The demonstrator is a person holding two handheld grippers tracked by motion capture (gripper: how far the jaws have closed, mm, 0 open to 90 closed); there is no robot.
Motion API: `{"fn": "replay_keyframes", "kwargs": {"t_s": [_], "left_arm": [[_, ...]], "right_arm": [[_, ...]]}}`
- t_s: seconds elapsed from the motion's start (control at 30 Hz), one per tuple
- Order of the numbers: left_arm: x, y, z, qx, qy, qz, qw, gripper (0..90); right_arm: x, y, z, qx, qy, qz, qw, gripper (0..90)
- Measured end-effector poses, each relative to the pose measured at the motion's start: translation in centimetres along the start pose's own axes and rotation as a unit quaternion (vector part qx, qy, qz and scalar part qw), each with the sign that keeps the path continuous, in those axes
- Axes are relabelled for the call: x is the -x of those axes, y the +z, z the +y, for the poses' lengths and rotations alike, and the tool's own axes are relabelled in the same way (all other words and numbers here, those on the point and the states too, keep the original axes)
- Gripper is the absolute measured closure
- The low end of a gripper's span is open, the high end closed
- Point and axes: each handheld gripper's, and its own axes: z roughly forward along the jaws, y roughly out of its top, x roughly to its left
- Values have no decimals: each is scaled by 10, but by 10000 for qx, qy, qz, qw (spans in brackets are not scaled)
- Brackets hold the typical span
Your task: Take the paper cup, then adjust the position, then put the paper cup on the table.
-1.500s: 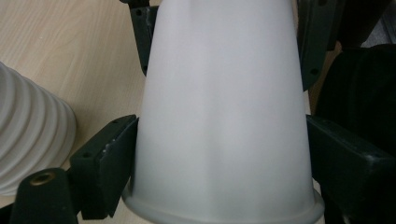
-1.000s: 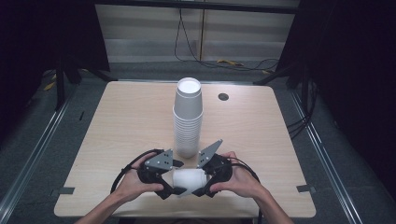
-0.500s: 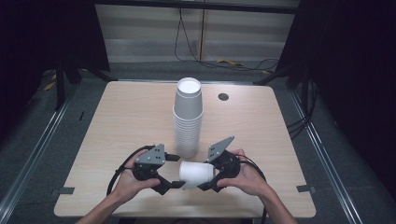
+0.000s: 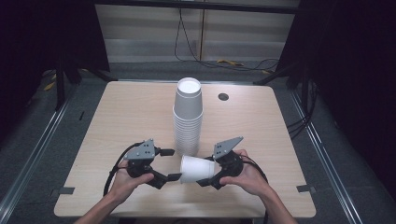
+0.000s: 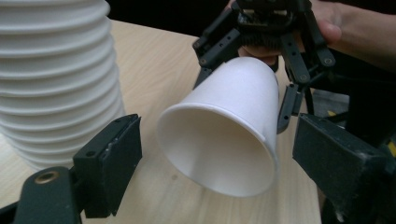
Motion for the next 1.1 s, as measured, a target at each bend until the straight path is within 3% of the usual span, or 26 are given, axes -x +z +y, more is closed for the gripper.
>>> {"fn": "replay_keyframes", "kwargs": {"t_s": [0.43, 0.8, 1.1], "left_arm": [[-3, -6, 1, 351, -229, -27, 9991, 156], [0, -5, 2, 426, -291, -125, 9986, 155], [2, -3, 3, 495, -289, -173, 9982, 154]], "right_arm": [[5, -3, -11, 737, 299, 4, 9968, 208], [3, -2, -12, 1070, 250, 57, 9939, 208], [4, 3, -16, 1423, 259, 83, 9894, 208]]}}
